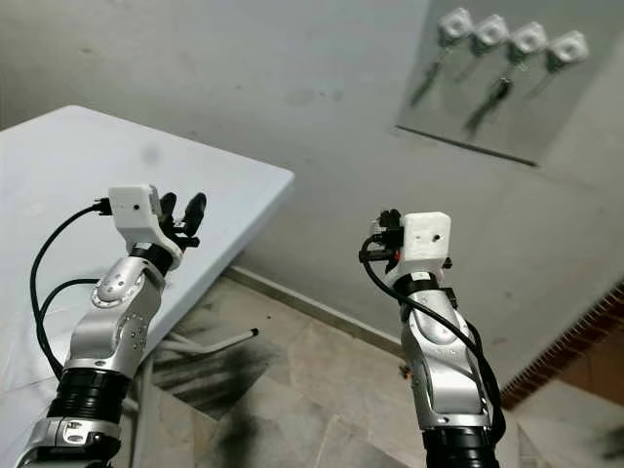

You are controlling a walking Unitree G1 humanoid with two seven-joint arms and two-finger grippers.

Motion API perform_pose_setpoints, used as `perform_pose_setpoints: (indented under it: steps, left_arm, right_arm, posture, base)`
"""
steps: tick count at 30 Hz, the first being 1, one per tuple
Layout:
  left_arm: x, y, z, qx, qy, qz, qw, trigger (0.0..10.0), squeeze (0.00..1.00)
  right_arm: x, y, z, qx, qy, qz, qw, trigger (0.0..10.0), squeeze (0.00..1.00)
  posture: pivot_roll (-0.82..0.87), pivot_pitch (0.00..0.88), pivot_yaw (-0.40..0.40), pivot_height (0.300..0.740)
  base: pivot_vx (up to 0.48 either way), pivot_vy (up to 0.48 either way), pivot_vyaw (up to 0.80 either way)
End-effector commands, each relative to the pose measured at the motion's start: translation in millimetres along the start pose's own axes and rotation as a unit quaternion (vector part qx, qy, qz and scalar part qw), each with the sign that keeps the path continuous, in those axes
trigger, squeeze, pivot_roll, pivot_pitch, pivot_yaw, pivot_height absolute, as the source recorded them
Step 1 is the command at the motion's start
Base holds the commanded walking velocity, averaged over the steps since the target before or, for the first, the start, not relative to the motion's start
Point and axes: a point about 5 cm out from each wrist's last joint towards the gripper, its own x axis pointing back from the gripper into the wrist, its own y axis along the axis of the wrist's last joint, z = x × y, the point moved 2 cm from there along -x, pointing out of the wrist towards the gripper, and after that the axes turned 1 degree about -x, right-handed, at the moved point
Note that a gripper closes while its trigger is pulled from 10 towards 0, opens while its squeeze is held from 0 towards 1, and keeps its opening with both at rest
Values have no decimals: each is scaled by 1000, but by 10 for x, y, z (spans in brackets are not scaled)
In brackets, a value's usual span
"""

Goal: Hang keys on a hook

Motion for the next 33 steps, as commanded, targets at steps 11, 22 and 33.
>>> perform_pose_setpoints:
  steps: [11,22,33]
  left_arm:
    - [59,-23,-139,10,-48,13,999,10000,0]
    - [66,-4,-125,12,-47,11,999,10000,0]
    - [76,-3,-120,8,-47,11,999,10000,0]
  right_arm:
    - [41,83,31,-10,13,-17,1000,10000,0]
    - [46,90,31,-6,16,-19,1000,10000,0]
    - [44,81,38,-11,17,-15,1000,10000,0]
  posture:
    - [-80,44,-34,740]
    - [-79,44,-37,740]
    - [-75,41,-38,740]
  base:
    - [76,0,-247]
    - [335,0,0]
    - [480,0,0]
